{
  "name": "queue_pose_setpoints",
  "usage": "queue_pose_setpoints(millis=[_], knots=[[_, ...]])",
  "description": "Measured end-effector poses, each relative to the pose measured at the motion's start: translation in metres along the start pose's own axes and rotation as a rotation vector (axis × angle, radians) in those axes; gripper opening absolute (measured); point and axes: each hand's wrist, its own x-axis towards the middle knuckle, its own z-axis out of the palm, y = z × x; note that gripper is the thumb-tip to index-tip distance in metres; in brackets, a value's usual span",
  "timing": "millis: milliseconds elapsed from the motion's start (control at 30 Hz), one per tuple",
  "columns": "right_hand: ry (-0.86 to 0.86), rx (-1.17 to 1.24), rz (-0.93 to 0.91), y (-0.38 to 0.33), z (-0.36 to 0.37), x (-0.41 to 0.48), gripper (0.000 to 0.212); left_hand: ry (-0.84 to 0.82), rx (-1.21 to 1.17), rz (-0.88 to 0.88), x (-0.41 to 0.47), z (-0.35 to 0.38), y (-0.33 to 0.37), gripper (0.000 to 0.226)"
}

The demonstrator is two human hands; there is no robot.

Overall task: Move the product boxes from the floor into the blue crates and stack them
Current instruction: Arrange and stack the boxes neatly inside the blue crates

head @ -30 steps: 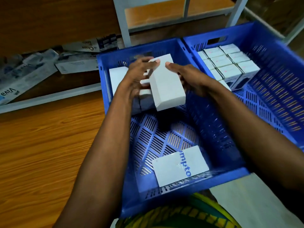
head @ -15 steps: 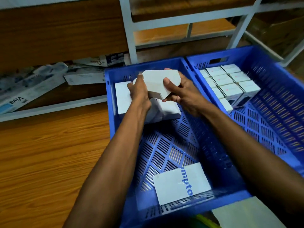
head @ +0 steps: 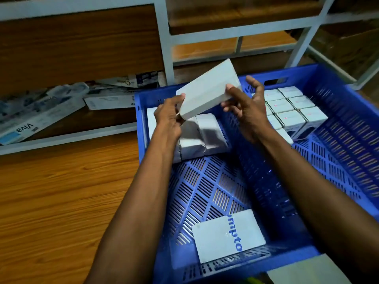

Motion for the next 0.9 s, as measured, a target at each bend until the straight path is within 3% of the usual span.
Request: queue_pose_setpoints(millis=[100,167,233,300,400,533,633,700,800,900], knots=[[0.063,-0.042,-0.051,0.001,-0.004,0.011,0.060,-0.290,0.015,-0.149,-0.021,0.002,-0.001,0.019],[0.070,-0.069,-0.032,0.007,-0.001,0.015,0.060,-0.459,0.269,-0.140,-0.034,0.008,-0.010,0.023],[0.046,-0.147,0.019,0.015,0.002,0.016,0.058,-0.528,0.516,-0.113,-0.040,0.010,-0.017,0.029],[-0.022,-0.208,0.106,0.021,0.002,0.015,0.061,-0.464,0.628,-0.084,-0.038,0.006,-0.016,0.041],[-0.186,-0.300,0.280,0.024,0.001,0.012,0.059,-0.289,0.629,-0.054,-0.030,-0.002,-0.006,0.040],[-0.372,-0.388,0.479,0.024,0.003,0.003,0.046,-0.253,0.690,-0.089,-0.028,-0.004,-0.007,0.039],[-0.353,-0.376,0.489,0.021,-0.001,0.004,0.041,-0.233,0.809,-0.064,-0.025,-0.012,-0.002,0.050],[-0.312,-0.424,0.484,0.023,-0.002,0.004,0.050,-0.122,0.793,0.052,-0.017,-0.021,0.001,0.050],[-0.234,-0.562,0.453,0.030,-0.001,0.000,0.062,0.106,0.591,0.225,-0.010,-0.029,0.004,0.027],[-0.191,-0.619,0.408,0.042,0.004,0.002,0.059,0.206,0.460,0.210,-0.004,-0.034,0.009,0.016]])
